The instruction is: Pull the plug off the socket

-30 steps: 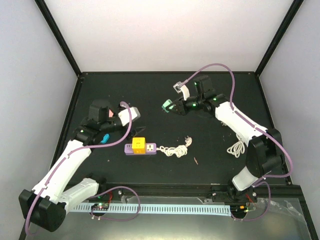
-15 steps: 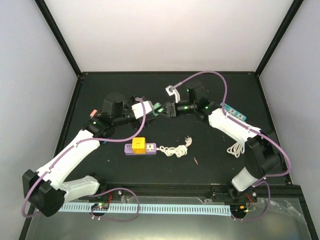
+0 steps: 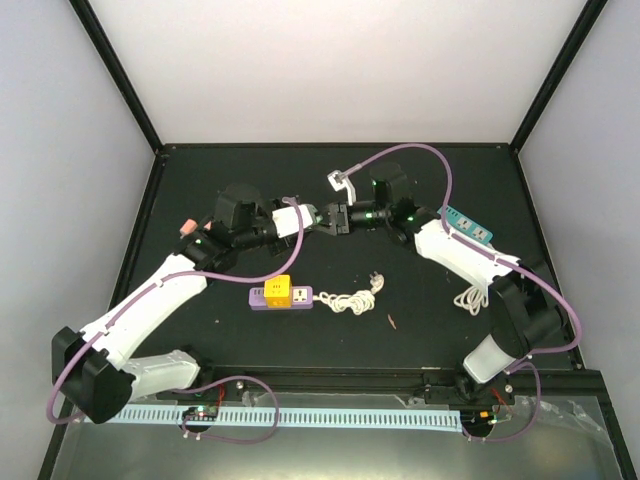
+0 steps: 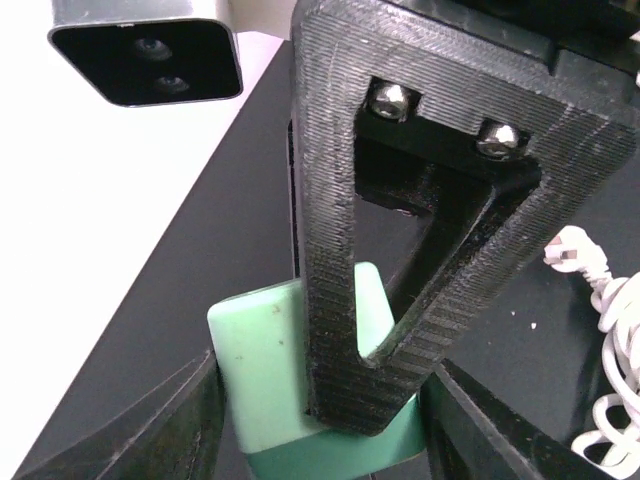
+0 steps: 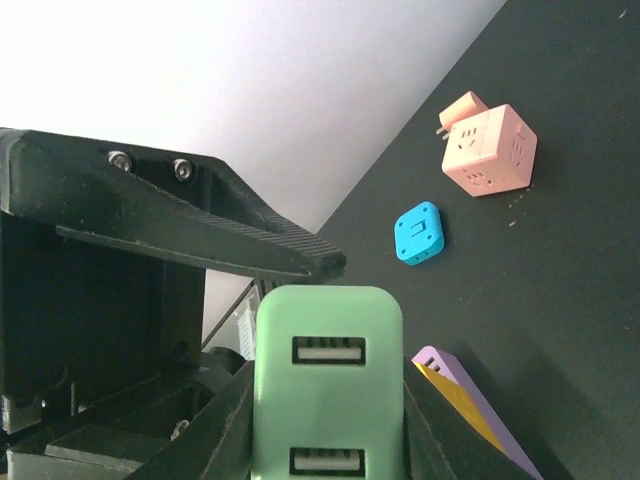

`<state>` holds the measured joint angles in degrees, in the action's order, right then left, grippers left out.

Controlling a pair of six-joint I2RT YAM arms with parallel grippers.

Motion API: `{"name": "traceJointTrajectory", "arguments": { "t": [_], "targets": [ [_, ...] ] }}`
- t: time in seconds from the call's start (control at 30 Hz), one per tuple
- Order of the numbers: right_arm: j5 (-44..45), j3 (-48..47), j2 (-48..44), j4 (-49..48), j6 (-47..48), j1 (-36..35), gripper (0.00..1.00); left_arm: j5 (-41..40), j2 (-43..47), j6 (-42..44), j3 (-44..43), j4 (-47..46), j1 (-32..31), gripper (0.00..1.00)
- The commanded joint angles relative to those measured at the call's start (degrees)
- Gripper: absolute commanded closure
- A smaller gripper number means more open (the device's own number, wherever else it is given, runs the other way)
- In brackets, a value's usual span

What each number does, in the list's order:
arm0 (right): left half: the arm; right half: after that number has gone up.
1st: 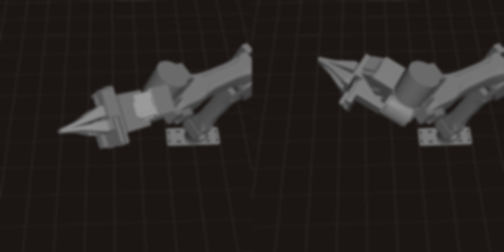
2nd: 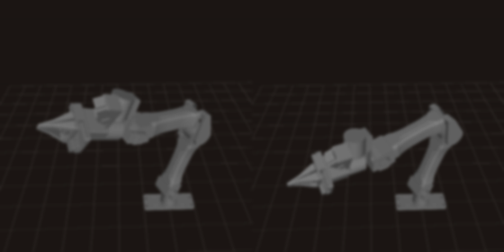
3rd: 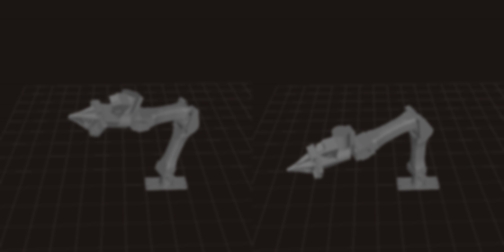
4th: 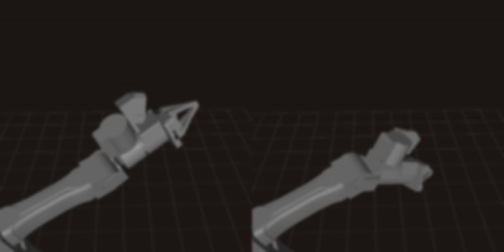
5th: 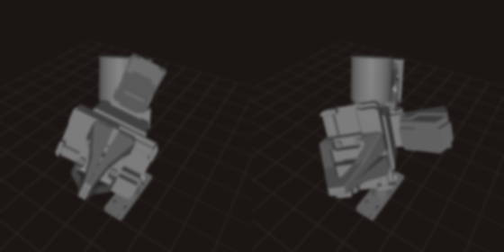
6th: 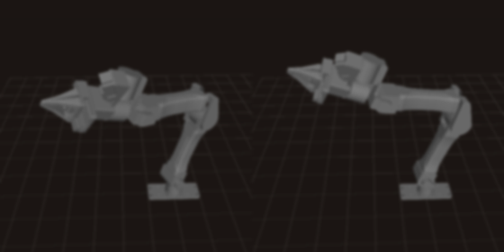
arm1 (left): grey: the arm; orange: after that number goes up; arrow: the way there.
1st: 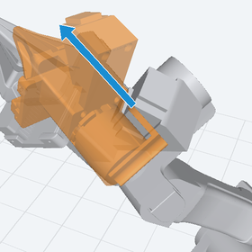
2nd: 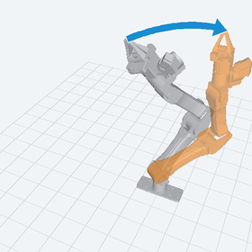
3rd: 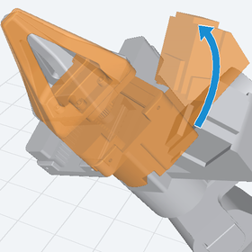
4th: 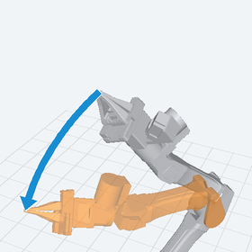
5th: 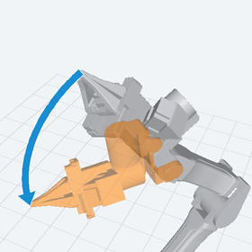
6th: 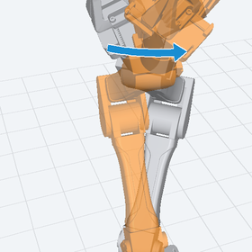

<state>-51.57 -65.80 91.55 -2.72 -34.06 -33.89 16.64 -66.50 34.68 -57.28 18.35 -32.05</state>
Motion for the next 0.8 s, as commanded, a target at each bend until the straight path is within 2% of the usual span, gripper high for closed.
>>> {"name": "traceJointTrajectory", "arguments": {
  "t": [0.0,0.27,0.37,0.47,0.67,0.77],
  "targets": [
    [-2.5,0.8,-1.6,-3.5,-2.2,-0.5,0.91,-1.3,-0.7,1.9,-2.8,-0.8,-0.7,0.47],
    [-2.8,0.9,-1.6,-3.8,-2.2,-0.7,0.91,-3.2,-1.6,2.5,-2.8,-1.4,-0.8,0.52],
    [-2.8,1.0,-1.6,-3.7,-2.2,-0.8,0.91,-4.0,-2.1,1.7,-3.2,-1.2,-1.0,0.42],
    [-2.7,0.9,-1.5,-3.5,-1.9,-0.7,0.91,-4.1,-2.1,1.6,-3.1,-1.5,-0.8,0.41],
    [-2.4,1.2,-1.7,-3.0,-1.4,-0.8,0.9,-4.6,-2.0,0.9,-3.0,-1.1,-0.9,0.52],
    [-2.1,1.0,-2.1,-1.8,-0.1,-0.7,0.77,-5.6,-1.4,0.6,-2.4,-0.2,-0.8,0.61]
  ]
}}
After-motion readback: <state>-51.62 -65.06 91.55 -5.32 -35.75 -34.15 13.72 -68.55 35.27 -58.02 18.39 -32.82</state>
